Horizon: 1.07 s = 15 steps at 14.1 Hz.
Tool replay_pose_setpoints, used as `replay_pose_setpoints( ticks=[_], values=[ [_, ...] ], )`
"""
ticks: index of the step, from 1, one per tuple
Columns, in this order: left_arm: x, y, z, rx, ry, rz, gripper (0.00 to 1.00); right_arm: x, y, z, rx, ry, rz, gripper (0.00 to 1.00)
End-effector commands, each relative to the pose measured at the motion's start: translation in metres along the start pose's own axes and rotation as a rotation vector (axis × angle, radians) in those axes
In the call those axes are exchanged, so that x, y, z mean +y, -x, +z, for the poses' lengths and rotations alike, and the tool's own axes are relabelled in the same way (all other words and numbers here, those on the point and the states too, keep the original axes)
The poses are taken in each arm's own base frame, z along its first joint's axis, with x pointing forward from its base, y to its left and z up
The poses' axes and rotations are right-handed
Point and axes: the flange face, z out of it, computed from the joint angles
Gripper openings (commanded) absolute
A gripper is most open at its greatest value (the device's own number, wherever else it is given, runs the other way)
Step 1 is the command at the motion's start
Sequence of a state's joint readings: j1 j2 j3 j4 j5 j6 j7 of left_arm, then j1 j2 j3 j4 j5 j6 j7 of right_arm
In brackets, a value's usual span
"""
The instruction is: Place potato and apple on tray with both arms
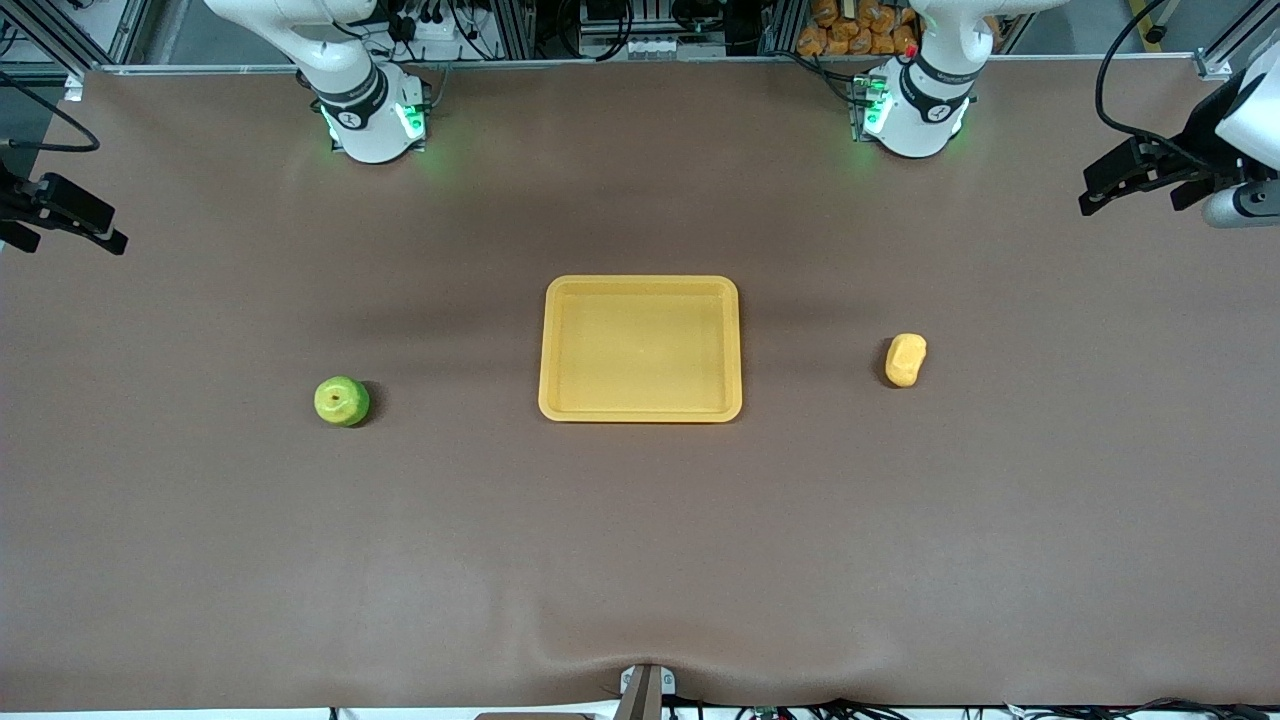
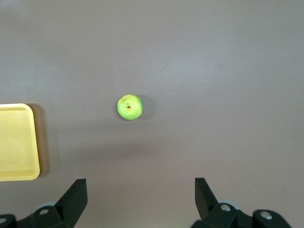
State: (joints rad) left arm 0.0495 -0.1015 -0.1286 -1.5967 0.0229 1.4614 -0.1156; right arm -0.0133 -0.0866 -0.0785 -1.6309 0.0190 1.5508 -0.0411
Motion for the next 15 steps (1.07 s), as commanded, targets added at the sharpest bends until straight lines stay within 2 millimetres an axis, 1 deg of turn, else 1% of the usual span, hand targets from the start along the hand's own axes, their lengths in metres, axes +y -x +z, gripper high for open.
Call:
replay_pose_setpoints(
  ticks=[1, 4, 5, 6, 9, 10, 12, 14, 15],
  values=[
    [-0.002, 0.004, -0.006, -0.002, -0.019, 0.015, 1.0, -0.002, -0.002, -0.003, -0.017, 0.026, -0.016, 1.0],
    [-0.001, 0.002, -0.004, -0.005, -0.011, 0.015, 1.0, 0.002, -0.002, -0.003, -0.017, 0.026, -0.007, 1.0],
    [-0.002, 0.001, -0.003, -0.008, -0.009, 0.014, 1.0, 0.006, -0.005, 0.0, -0.021, 0.019, 0.004, 1.0],
    [-0.001, 0.001, -0.003, -0.008, -0.008, 0.005, 1.0, 0.006, -0.005, 0.002, -0.028, 0.019, 0.01, 1.0],
    [-0.002, 0.001, -0.001, -0.014, -0.002, 0.007, 1.0, 0.013, -0.01, 0.014, -0.049, 0.026, 0.023, 1.0],
    [-0.001, 0.001, 0.003, -0.025, 0.004, 0.011, 1.0, 0.014, -0.012, 0.017, -0.053, 0.026, 0.024, 1.0],
    [0.002, 0.0, 0.008, -0.039, 0.005, 0.026, 1.0, 0.014, -0.022, 0.037, -0.093, 0.026, 0.025, 1.0],
    [0.003, -0.001, 0.019, -0.06, 0.005, 0.046, 1.0, 0.014, -0.026, 0.044, -0.1, 0.022, 0.026, 1.0],
    [0.003, -0.003, 0.025, -0.069, 0.005, 0.077, 1.0, 0.012, -0.032, 0.055, -0.118, 0.013, 0.024, 1.0]
  ],
)
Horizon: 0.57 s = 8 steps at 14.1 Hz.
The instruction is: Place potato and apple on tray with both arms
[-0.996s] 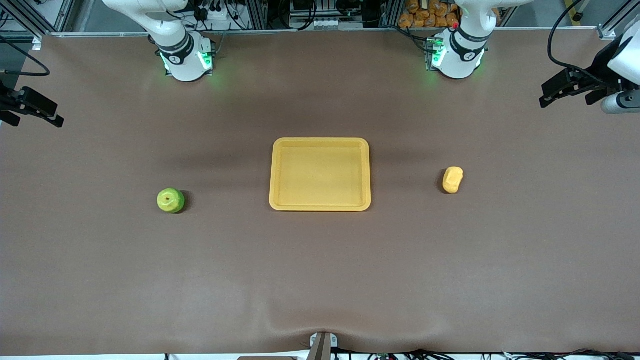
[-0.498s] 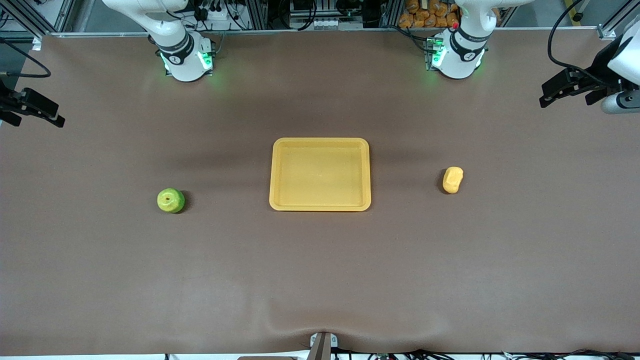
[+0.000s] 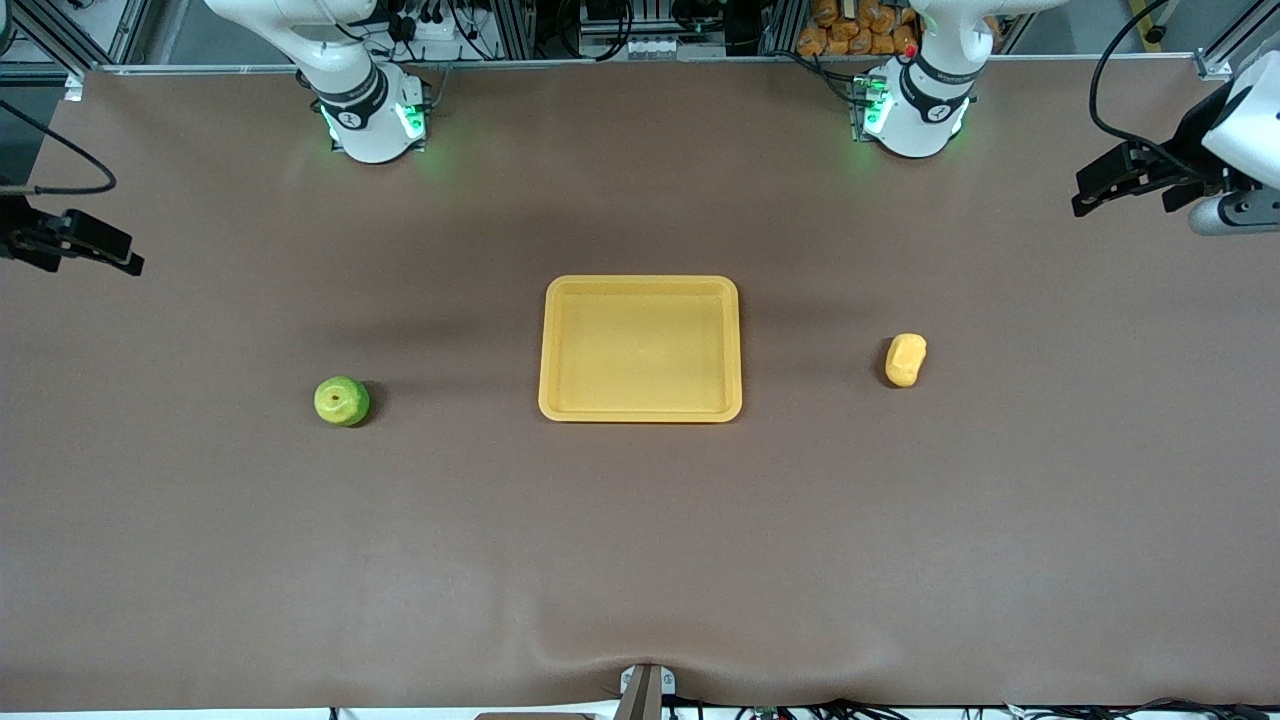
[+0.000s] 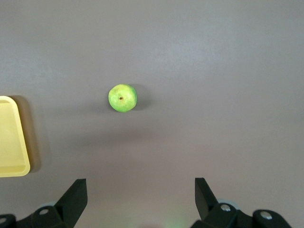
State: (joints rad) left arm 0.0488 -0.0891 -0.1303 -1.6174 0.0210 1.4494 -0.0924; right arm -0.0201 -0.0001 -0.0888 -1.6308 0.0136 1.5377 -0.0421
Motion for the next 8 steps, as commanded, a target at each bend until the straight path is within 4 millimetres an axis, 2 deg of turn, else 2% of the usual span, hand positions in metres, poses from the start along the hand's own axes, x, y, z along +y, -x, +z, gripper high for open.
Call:
replay_pose_setpoints(
  ticks=[1, 4, 8],
  values=[
    [0.002, -0.003, 0.019, -0.044, 0.006, 0.063, 1.0, 0.001, -0.015, 0.012, -0.021, 0.007, 0.004, 1.0],
    [0.005, -0.008, 0.055, -0.078, 0.003, 0.069, 1.0, -0.001, -0.031, 0.034, -0.036, 0.005, 0.002, 1.0],
    [0.014, -0.012, 0.099, -0.075, -0.006, 0.089, 1.0, 0.003, -0.045, 0.053, -0.057, 0.005, 0.001, 1.0]
  ],
)
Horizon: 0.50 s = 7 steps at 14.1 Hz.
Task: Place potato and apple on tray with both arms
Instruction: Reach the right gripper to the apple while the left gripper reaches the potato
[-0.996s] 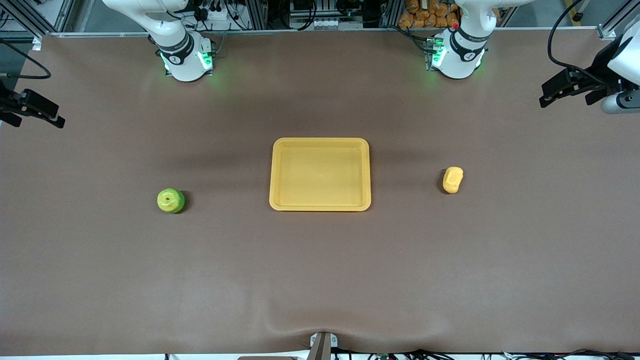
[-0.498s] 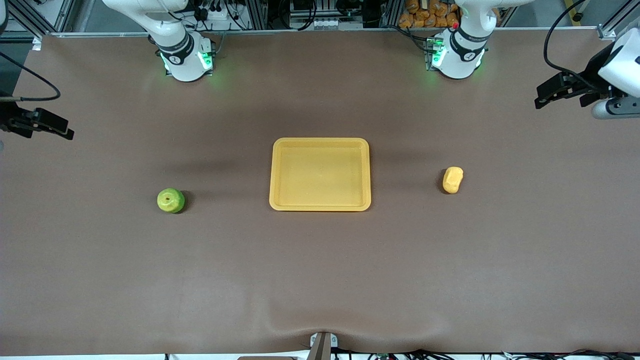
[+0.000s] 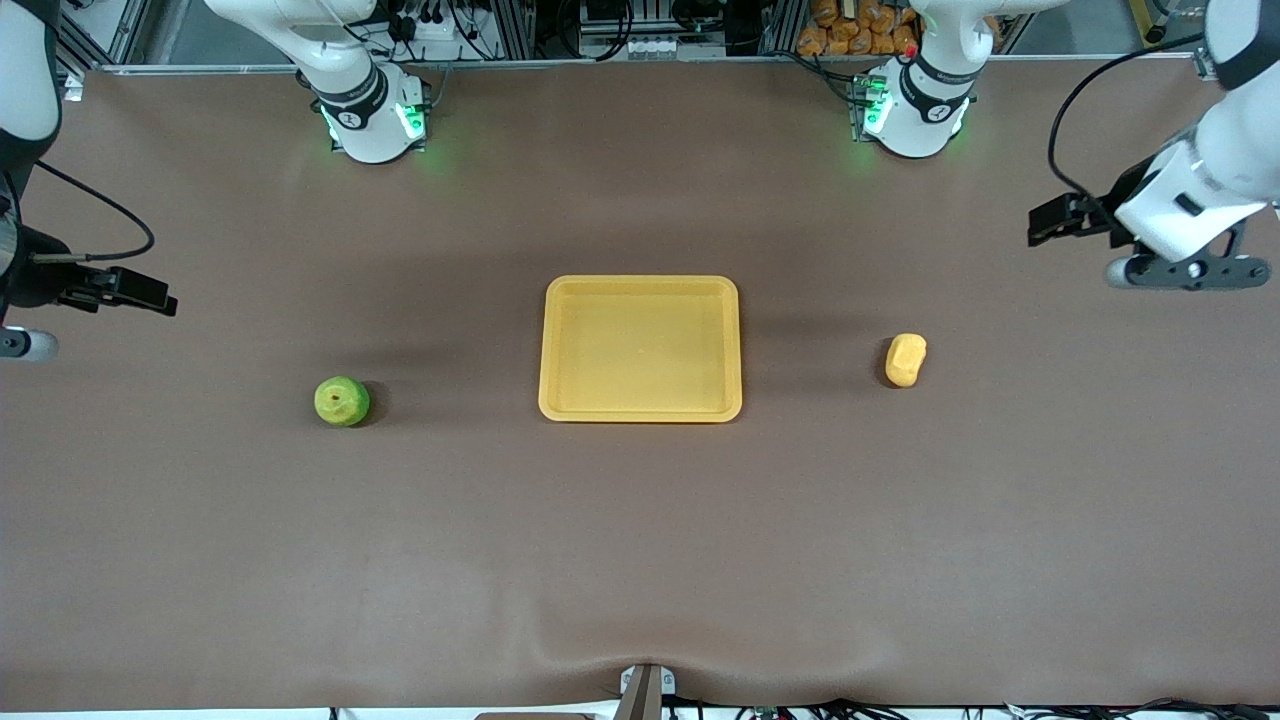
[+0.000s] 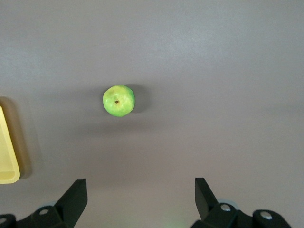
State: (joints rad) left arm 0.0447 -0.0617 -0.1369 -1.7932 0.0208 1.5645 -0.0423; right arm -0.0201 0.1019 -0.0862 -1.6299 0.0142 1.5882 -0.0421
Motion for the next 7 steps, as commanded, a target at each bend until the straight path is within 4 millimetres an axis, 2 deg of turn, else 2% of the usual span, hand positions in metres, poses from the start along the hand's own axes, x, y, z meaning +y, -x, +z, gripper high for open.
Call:
replay_pose_setpoints(
  ticks=[1, 4, 5, 7],
  values=[
    [0.012, 0.002, 0.022, 0.017, -0.006, 0.036, 1.0, 0.003, -0.015, 0.01, -0.02, 0.0, -0.001, 1.0],
    [0.02, -0.004, 0.055, 0.033, -0.016, 0.059, 1.0, -0.001, -0.024, 0.023, -0.026, -0.008, 0.001, 1.0],
    [0.028, -0.005, 0.067, 0.044, -0.02, 0.075, 1.0, -0.001, -0.026, 0.026, -0.028, -0.014, 0.005, 1.0],
    [0.031, -0.008, 0.09, 0.069, -0.02, 0.082, 1.0, 0.0, -0.032, 0.04, -0.05, -0.059, 0.018, 1.0]
  ],
)
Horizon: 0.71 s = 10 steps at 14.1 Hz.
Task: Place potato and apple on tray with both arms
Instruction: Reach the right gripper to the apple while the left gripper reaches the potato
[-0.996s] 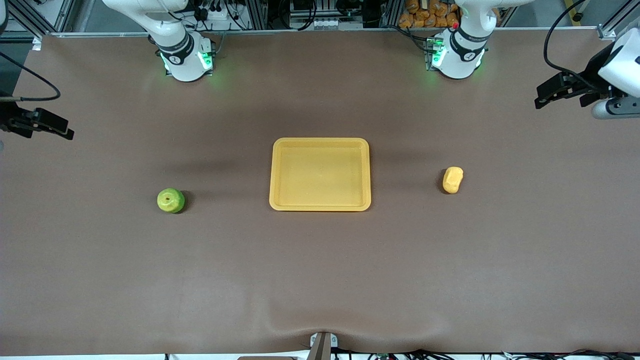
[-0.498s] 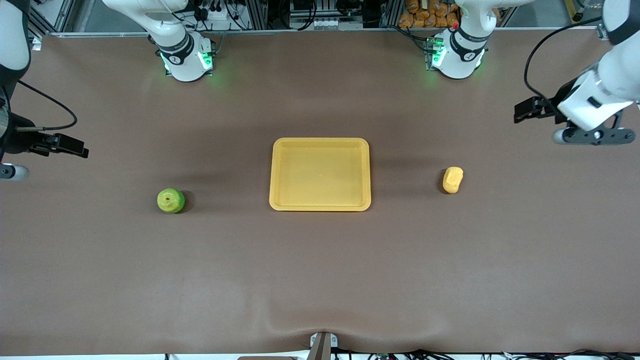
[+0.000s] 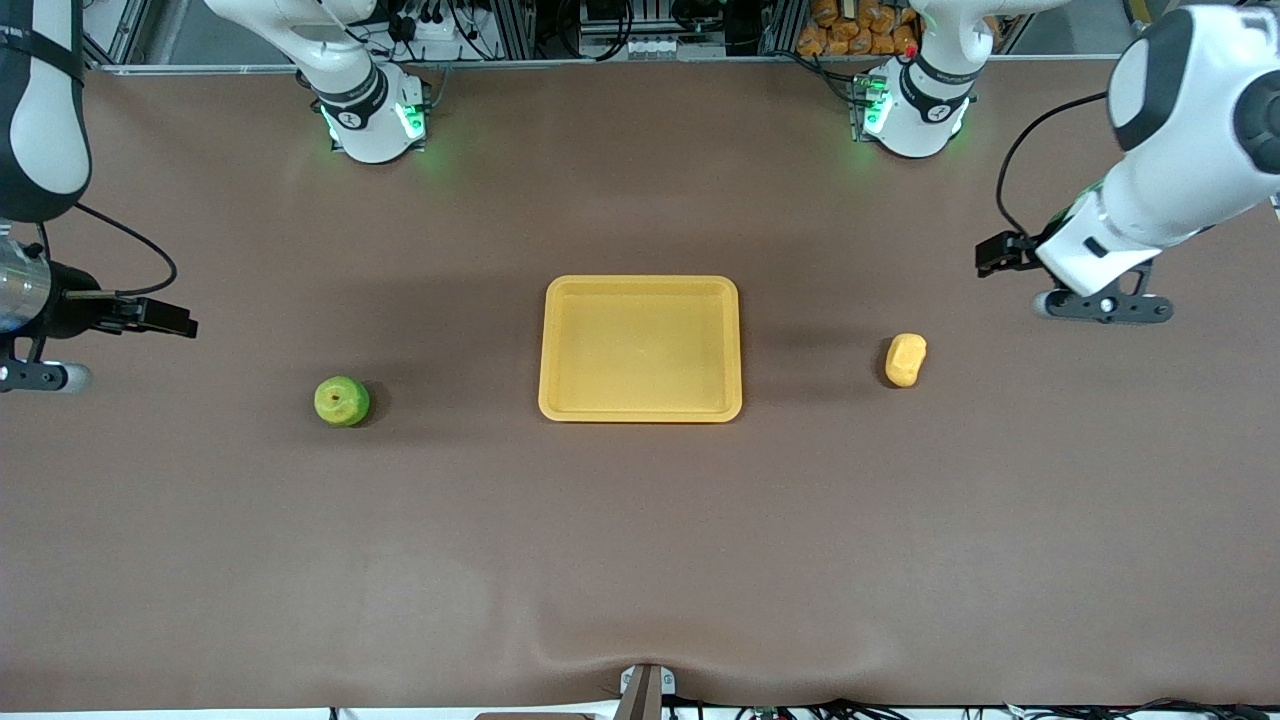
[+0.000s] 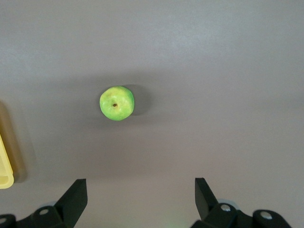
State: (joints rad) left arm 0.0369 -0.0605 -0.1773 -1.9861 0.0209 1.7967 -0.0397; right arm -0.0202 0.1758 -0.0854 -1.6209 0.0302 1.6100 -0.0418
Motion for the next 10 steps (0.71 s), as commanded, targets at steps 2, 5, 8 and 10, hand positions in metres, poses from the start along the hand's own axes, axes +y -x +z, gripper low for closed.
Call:
replay_pose_setpoints(
  ticks=[2, 5, 8, 10],
  values=[
    [0.008, 0.003, 0.042, 0.057, -0.012, 0.038, 1.0, 0.012, -0.025, 0.032, -0.036, -0.11, 0.047, 1.0],
    [0.019, 0.002, 0.069, 0.079, -0.025, 0.068, 1.0, 0.014, -0.044, 0.059, -0.031, -0.109, 0.046, 1.0],
    [0.026, -0.001, 0.091, 0.08, -0.051, 0.105, 1.0, 0.015, -0.061, 0.093, -0.053, -0.109, 0.058, 1.0],
    [0.035, -0.002, 0.104, 0.092, -0.055, 0.129, 1.0, 0.014, -0.067, 0.101, -0.039, -0.107, 0.063, 1.0]
  ],
)
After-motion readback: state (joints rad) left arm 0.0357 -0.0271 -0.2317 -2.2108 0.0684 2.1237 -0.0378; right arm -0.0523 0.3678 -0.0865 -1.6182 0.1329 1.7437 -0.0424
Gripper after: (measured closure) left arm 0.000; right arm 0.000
